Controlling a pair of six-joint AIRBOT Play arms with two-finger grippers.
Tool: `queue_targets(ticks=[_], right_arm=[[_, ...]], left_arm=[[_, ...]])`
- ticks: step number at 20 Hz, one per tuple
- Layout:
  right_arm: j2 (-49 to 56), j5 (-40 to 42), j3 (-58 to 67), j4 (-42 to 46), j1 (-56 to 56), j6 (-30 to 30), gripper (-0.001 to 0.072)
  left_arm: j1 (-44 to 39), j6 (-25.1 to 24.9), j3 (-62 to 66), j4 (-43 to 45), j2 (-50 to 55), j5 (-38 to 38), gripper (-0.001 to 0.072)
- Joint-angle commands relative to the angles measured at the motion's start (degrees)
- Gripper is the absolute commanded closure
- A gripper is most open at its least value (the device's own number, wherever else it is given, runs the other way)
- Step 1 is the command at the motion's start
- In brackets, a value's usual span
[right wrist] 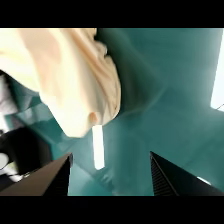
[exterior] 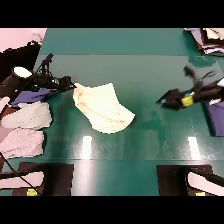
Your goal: Fold the shirts.
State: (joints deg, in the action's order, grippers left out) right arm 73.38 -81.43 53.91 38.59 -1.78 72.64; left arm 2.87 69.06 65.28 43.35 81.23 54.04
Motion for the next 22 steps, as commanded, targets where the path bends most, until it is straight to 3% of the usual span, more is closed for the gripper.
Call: queue_targets(ticks=[1, 6, 8, 13, 17, 22], right_arm=[[4.24, 4.81, -10.4, -10.82, -4.39, -5.9, 0.0158], [11.5, 11.69, -3.17, -12.44, -16.37, -7.17, 0.0167], [14.4, 12.81, 1.46, -10.71, -18.64, -7.17, 0.0367], [17.7, 10.29, 8.9, -5.44, -19.89, -7.17, 0.0694], [15.52, 12.04, 9.27, -4.26, -19.8, -7.74, 0.0699], [1.09, 13.53, 13.46, 6.34, -15.1, -4.35, 0.07]], left_arm=[[0.02, -0.13, 0.87, 0.61, -0.04, 0.48, 0.0683], [0.02, -0.11, 0.87, 0.61, -0.04, 0.94, 0.0683], [0.02, -0.11, 0.87, 0.61, -0.04, 1.57, 0.0683], [0.02, -0.13, 0.87, 0.61, -0.07, 3.23, 0.0683], [0.02, -0.09, 0.98, 0.52, -1.46, 4.57, 0.0684], [0.02, -0.35, 11.41, 0.85, -13.46, 5.7, 0.0684]])
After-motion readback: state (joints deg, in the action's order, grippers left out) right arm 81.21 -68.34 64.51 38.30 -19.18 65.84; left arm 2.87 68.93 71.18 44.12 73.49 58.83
